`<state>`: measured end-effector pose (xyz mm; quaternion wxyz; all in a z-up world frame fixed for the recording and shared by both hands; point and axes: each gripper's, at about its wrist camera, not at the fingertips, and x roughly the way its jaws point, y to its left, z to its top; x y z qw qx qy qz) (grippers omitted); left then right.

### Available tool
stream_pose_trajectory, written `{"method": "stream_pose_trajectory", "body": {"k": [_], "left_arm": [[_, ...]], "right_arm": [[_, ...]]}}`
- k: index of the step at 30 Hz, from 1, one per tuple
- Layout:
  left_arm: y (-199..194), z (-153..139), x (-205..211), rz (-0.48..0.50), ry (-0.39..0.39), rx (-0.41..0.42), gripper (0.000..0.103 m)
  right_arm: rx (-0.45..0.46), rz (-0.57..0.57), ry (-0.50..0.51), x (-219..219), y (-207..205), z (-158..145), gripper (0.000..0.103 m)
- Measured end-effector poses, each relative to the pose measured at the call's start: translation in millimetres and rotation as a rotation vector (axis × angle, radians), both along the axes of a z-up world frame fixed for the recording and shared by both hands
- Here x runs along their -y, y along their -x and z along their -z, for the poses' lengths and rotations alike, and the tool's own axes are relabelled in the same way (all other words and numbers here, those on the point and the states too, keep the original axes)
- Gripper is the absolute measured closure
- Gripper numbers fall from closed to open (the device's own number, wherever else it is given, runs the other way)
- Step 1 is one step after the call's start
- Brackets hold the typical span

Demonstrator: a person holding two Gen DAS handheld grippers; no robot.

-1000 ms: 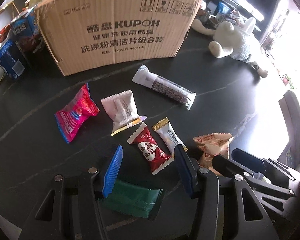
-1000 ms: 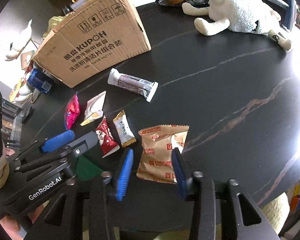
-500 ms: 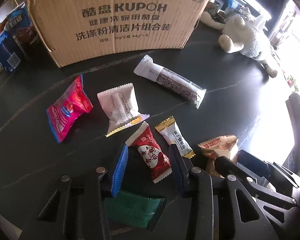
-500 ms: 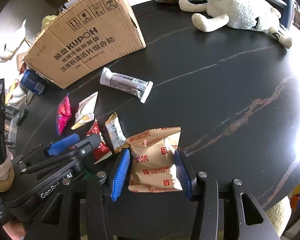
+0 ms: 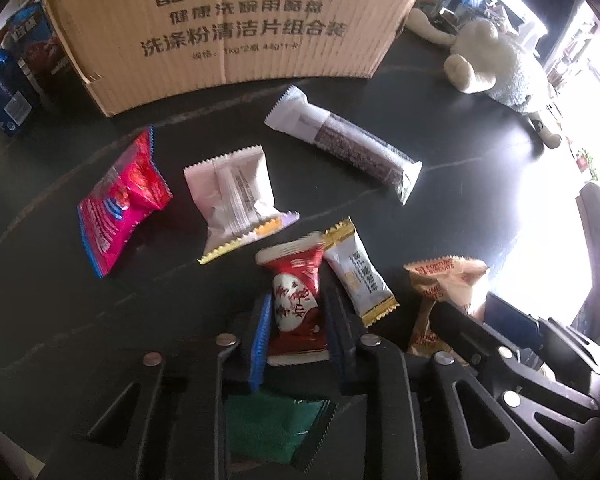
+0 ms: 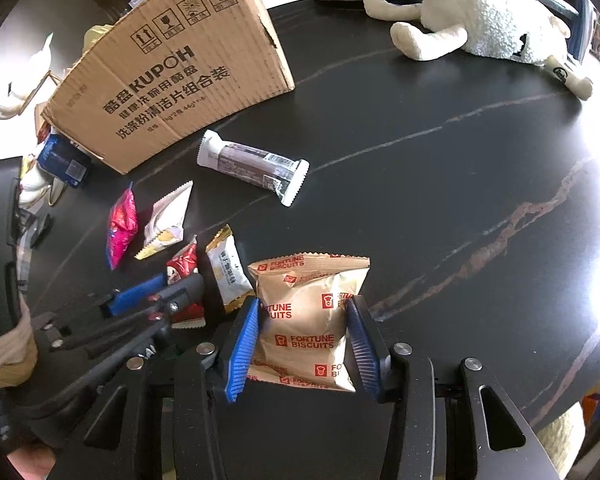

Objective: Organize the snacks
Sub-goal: 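Grasp the red-and-white candy packet with the left tool while the right tool lifts the biscuits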

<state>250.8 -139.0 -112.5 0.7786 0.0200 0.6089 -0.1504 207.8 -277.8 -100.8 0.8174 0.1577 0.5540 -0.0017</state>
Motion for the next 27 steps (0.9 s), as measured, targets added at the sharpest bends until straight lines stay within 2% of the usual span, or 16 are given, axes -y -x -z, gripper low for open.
{"method": "stream_pose_trajectory", "body": {"k": [10,27], "left_arm": [[6,-10,-7,0.026,-0.004,0.033,0.081],[12,-66,-29,0.058,0.014,0.169,0.081]], "right_arm": [[0.014,0.004,0.0,-1,2,-4,0.065],[0.117,-0.047,0.035,-15,1,-50,0.065]]}}
